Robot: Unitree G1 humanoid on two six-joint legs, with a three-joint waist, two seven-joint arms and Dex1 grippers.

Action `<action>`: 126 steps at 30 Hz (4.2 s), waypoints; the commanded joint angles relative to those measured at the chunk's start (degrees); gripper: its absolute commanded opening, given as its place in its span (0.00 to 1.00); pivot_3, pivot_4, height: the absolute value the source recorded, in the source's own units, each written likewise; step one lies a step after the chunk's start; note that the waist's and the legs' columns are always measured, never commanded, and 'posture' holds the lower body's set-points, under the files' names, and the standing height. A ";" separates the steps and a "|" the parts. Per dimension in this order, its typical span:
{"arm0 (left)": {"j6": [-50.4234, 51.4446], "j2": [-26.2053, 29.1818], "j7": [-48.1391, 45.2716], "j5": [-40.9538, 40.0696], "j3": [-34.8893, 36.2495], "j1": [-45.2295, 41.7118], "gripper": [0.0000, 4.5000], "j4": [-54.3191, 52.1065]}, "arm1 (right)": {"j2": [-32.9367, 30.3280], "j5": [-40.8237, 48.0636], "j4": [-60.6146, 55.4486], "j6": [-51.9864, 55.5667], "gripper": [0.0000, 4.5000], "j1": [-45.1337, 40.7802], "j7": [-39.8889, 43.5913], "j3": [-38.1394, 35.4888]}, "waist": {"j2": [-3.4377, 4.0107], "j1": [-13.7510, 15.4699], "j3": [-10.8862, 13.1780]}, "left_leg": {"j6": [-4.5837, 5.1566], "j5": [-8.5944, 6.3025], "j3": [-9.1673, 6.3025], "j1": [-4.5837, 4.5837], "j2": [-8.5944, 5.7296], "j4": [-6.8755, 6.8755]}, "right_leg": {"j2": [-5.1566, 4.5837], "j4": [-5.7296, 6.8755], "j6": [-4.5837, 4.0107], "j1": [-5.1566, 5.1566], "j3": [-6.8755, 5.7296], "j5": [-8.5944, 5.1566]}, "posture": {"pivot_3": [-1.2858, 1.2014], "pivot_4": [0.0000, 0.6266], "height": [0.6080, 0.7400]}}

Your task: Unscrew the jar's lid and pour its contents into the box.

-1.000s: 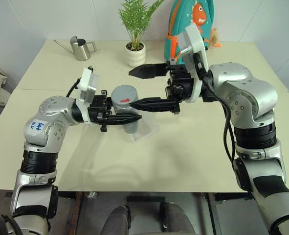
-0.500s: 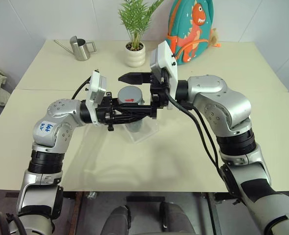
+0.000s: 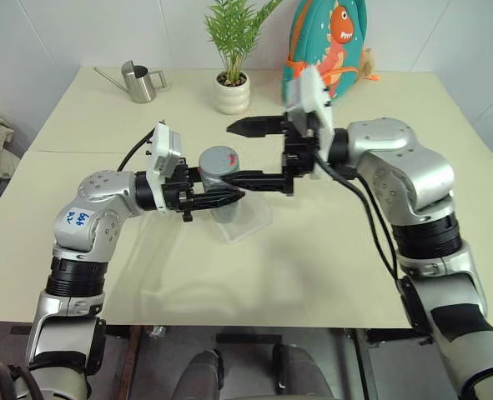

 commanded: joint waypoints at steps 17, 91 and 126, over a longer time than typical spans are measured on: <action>-1.73 -0.49 -0.34 0.09 0.38 -0.29 0.43 -0.95 | 9.42 4.94 -12.16 9.12 1.00 -3.23 -7.69 3.98 | 0.00 -0.58 0.00 | -0.03 0.01 0.10 0.05 0.12 0.05 | 0.06 0.07 -0.01 -0.02 0.08 0.00 | 0.52 0.24 1.00; -2.29 -0.99 -1.79 1.09 -0.32 -0.88 0.43 0.67 | 5.90 7.19 -6.88 10.08 1.00 -4.08 -0.68 0.83 | 0.00 -0.65 0.00 | 0.00 -0.01 0.09 0.01 0.08 0.06 | 0.03 0.07 0.01 -0.04 0.04 0.01 | 0.52 0.24 1.00; -2.05 -0.97 -1.72 1.18 0.15 -0.48 0.43 0.08 | 15.06 15.12 -4.03 16.57 0.57 -6.32 -6.20 -4.91 | 0.00 -0.73 0.00 | 0.00 0.00 0.08 0.01 0.10 0.07 | 0.04 0.09 0.01 -0.05 0.04 0.01 | 0.52 0.24 1.00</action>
